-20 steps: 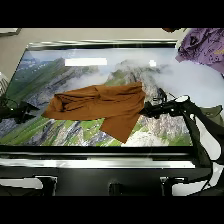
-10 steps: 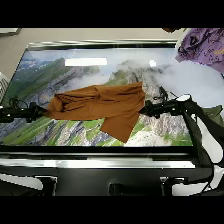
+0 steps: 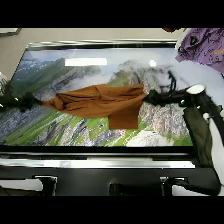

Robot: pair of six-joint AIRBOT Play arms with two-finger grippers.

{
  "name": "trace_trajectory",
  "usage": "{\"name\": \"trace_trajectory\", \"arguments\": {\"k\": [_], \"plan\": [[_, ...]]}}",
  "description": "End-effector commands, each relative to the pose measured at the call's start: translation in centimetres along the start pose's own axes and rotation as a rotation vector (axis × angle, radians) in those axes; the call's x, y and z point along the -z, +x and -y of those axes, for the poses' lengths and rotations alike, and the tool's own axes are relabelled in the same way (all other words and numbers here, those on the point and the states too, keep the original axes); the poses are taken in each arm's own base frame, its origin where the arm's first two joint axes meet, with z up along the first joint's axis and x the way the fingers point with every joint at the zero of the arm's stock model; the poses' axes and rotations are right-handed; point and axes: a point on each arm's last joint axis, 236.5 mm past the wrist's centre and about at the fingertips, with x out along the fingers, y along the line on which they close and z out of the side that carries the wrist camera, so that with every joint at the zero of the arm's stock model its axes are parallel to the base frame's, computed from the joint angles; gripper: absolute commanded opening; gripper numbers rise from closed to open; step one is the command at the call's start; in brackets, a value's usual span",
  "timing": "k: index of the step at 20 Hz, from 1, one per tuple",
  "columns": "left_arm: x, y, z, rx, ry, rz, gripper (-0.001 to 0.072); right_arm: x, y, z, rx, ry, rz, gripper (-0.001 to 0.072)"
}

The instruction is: Fold the clothes and pants, and hang the long-sleeved shirts on hangers.

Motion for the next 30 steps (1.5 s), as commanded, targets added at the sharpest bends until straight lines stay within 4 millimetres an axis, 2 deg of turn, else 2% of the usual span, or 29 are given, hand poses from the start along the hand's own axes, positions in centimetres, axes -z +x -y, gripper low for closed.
{"name": "trace_trajectory", "arguments": {"k": [1, 3, 4, 6, 7, 8, 9, 11, 13, 14, 15, 17, 18, 20, 22, 24, 26, 28, 30], "plan": [[-4.6, -9.8, 10.3, -0.001, 0.191, 0.250, 0.0013, -6.3, -7.5, -8.5, -0.005, -0.250, 0.226, 0.0023], [-5.6, -17.6, 16.7, -0.013, 0.313, 0.431, 0.0013, -9.0, -14.0, -15.4, 0.004, -0.430, 0.381, 0.0023], [-5.3, -22.3, 19.7, -0.030, 0.368, 0.537, 0.0013, -9.5, -17.5, -18.7, 0.021, -0.510, 0.460, 0.0023], [-3.2, -31.2, 23.9, -0.082, 0.437, 0.744, 0.0013, -8.8, -24.9, -24.9, 0.078, -0.663, 0.614, 0.0023], [-1.3, -35.5, 25.3, -0.128, 0.470, 0.849, 0.0013, -7.6, -28.7, -27.6, 0.121, -0.724, 0.695, 0.0023], [0.9, -39.3, 26.2, -0.171, 0.493, 0.944, 0.0013, -6.1, -32.1, -29.8, 0.162, -0.769, 0.768, 0.0023], [3.0, -42.2, 26.6, -0.213, 0.500, 1.022, 0.0013, -4.2, -35.4, -31.7, 0.199, -0.804, 0.845, 0.0023], [7.3, -47.4, 26.5, -0.294, 0.485, 1.161, 0.0013, -0.2, -40.6, -33.9, 0.259, -0.821, 0.976, 0.0023], [10.9, -50.4, 25.8, -0.348, 0.446, 1.237, 0.0013, 2.9, -43.8, -34.2, 0.306, -0.775, 1.053, 0.0023], [12.1, -50.8, 25.4, -0.364, 0.434, 1.241, 0.0013, 3.9, -44.5, -34.1, 0.317, -0.755, 1.070, 0.0023], [12.8, -50.5, 25.1, -0.370, 0.429, 1.221, 0.0013, 4.7, -44.8, -34.2, 0.315, -0.745, 1.072, 0.0023], [12.8, -49.0, 24.7, -0.365, 0.428, 1.158, 0.0013, 4.5, -43.8, -33.4, 0.313, -0.714, 1.029, 0.0023], [12.1, -47.7, 24.7, -0.359, 0.450, 1.118, 0.0013, 3.8, -42.7, -32.4, 0.321, -0.686, 0.980, 0.0023], [10.0, -43.0, 24.6, -0.300, 0.484, 0.970, 0.0013, 1.7, -38.8, -29.7, 0.312, -0.607, 0.830, 0.0023], [7.4, -36.8, 23.8, -0.217, 0.480, 0.786, 0.0013, -0.9, -33.3, -26.1, 0.299, -0.517, 0.626, 0.0023], [4.1, -29.8, 21.4, -0.155, 0.441, 0.603, 0.0013, -3.7, -27.0, -20.8, 0.293, -0.392, 0.420, 0.0023], [0.6, -22.4, 17.7, -0.138, 0.383, 0.455, 0.0013, -6.1, -20.1, -14.5, 0.317, -0.281, 0.245, 0.0023], [-2.3, -14.7, 14.5, -0.146, 0.376, 0.346, 0.0013, -7.6, -13.3, -7.8, 0.369, -0.195, 0.106, 0.0023], [-4.2, -6.7, 11.8, -0.155, 0.370, 0.253, 0.0013, -8.9, -6.7, -2.1, 0.404, -0.136, 0.030, 0.0023]]}}
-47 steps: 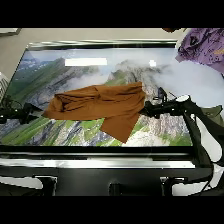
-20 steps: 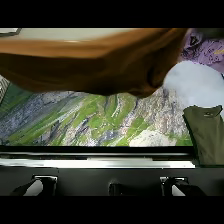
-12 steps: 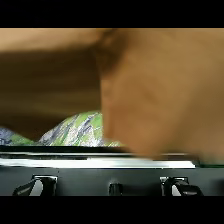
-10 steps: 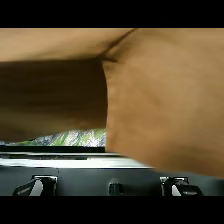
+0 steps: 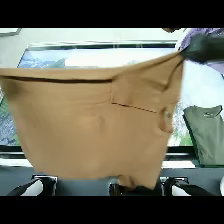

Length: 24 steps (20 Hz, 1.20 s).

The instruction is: Fold the clothes and pants, and hang the long-sleeved shirts on hangers.

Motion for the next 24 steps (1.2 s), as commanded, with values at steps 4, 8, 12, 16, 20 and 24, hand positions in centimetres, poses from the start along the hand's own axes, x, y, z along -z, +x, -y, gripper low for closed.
{"name": "trace_trajectory", "arguments": {"k": [4, 8, 12, 16, 20, 24], "plan": [[7.7, 24.4, -4.4, -0.007, -0.002, -0.224, 0.0013, 3.4, 23.0, 8.8, 0.058, 0.153, -0.158, 0.0022], [8.2, 29.8, -6.0, -0.024, 0.022, -0.247, 0.0013, 2.9, 27.2, 12.0, 0.106, 0.169, -0.085, 0.0022], [10.1, 29.2, -6.4, -0.013, 0.010, -0.346, 0.0013, 5.0, 26.6, 11.6, 0.102, 0.179, -0.181, 0.0023], [14.4, 26.6, -6.9, 0.008, -0.030, -0.555, 0.0014, 9.7, 25.1, 11.3, 0.116, 0.204, -0.390, 0.0023], [17.0, 24.3, -7.8, -0.010, -0.081, -0.697, 0.0013, 13.5, 23.1, 11.6, 0.167, 0.248, -0.563, 0.0023], [18.4, 23.4, -8.5, -0.051, -0.095, -0.764, 0.0014, 14.7, 22.1, 12.3, 0.214, 0.263, -0.623, 0.0023]]}}
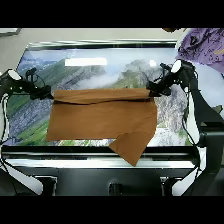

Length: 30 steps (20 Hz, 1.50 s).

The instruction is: Fold the clothes and pants, and hang the long-sleeved shirts on hangers.

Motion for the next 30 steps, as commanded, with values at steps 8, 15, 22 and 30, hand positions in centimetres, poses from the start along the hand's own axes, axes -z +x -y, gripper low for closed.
{"name": "trace_trajectory", "arguments": {"k": [8, 15, 22, 30], "plan": [[3.0, 1.7, -1.1, -0.019, -0.057, -0.127, 0.0014, 2.8, 1.2, 2.1, 0.078, 0.036, -0.138, 0.0023], [3.6, 3.6, -1.4, -0.020, -0.056, -0.163, 0.0022, 3.5, 4.0, 2.9, 0.084, 0.053, -0.202, 0.0024], [1.5, 1.1, -1.3, -0.028, -0.075, -0.067, 0.0614, 5.2, 3.2, 2.7, 0.076, 0.011, -0.271, 0.0376], [8.0, -10.9, -7.0, -0.126, -0.216, 0.018, 0.0603, 9.1, -8.9, 3.3, -0.131, -0.032, -0.096, 0.0456]]}}
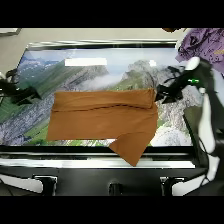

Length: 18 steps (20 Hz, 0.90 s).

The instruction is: Fold the clothes and pants, and hang the long-sleeved shirts on hangers.

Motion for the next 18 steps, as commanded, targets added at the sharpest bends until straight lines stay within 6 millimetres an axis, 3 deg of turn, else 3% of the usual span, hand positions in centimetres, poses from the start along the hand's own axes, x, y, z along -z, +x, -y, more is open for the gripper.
{"name": "trace_trajectory", "arguments": {"k": [1, 5, 8, 13, 18], "plan": [[5.2, -2.7, -3.7, -0.006, -0.130, 0.015, 0.0603, 5.6, -1.8, 0.4, -0.151, 0.038, 0.041, 0.0456], [10.1, -2.1, -4.5, 0.101, -0.299, 0.066, 0.0603, 14.6, 3.8, 1.1, -0.208, 0.174, 0.034, 0.0456], [11.6, -1.0, -3.5, 0.145, -0.328, 0.053, 0.0603, 18.3, 7.4, -1.2, -0.335, 0.262, 0.040, 0.0456], [11.6, -0.4, -1.9, 0.165, -0.294, 0.043, 0.0603, 21.2, 11.5, -1.6, -0.394, 0.342, 0.014, 0.0456], [11.2, -0.2, -1.3, 0.163, -0.274, 0.054, 0.0603, 21.0, 12.5, -0.9, -0.382, 0.359, 0.049, 0.0456]]}}
